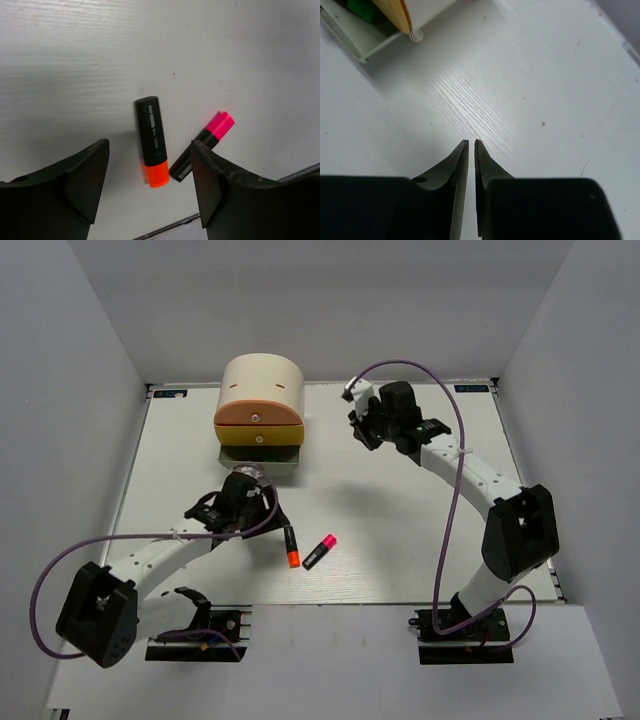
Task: Sort the stationery into containers
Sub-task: Pick up the pen from the center of the board.
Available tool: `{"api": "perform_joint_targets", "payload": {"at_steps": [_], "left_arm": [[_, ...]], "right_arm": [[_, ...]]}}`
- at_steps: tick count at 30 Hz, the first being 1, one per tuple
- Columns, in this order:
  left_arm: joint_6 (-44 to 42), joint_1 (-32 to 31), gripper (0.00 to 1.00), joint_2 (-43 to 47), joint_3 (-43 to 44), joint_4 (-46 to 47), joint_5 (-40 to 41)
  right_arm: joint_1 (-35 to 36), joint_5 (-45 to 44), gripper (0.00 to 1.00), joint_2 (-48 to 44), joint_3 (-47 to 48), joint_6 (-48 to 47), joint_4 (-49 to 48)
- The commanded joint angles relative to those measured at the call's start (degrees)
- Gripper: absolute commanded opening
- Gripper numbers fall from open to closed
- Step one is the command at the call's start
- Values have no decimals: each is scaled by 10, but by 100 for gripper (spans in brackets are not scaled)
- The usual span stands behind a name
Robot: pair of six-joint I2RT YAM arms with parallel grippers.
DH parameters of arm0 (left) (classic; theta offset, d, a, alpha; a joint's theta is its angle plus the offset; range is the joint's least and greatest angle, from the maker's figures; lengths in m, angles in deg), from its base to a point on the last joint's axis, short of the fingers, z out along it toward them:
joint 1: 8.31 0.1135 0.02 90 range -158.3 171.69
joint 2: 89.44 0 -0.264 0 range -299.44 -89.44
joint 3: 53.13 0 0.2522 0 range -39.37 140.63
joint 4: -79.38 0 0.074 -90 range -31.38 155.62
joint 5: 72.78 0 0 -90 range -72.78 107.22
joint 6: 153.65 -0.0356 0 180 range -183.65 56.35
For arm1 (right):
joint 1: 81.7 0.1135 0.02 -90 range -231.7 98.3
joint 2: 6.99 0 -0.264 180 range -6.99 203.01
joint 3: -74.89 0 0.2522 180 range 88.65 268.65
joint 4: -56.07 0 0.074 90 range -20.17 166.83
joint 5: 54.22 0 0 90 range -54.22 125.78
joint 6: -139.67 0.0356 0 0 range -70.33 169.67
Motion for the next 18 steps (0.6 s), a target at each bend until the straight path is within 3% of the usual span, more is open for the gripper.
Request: {"api": "perform_joint_targets", "payload": {"at_steps": [1, 7, 18], "left_arm": [[18, -49, 76, -34, 46, 0, 51], [48, -113, 77, -135, 116, -46, 129], [94, -191, 63, -261, 194, -141, 218]], "right_arm": [[-18, 9, 16, -37, -19, 31, 1], [-49, 26, 16, -59, -47, 47, 0], [-80, 50, 16, -77, -72, 60, -2]]}}
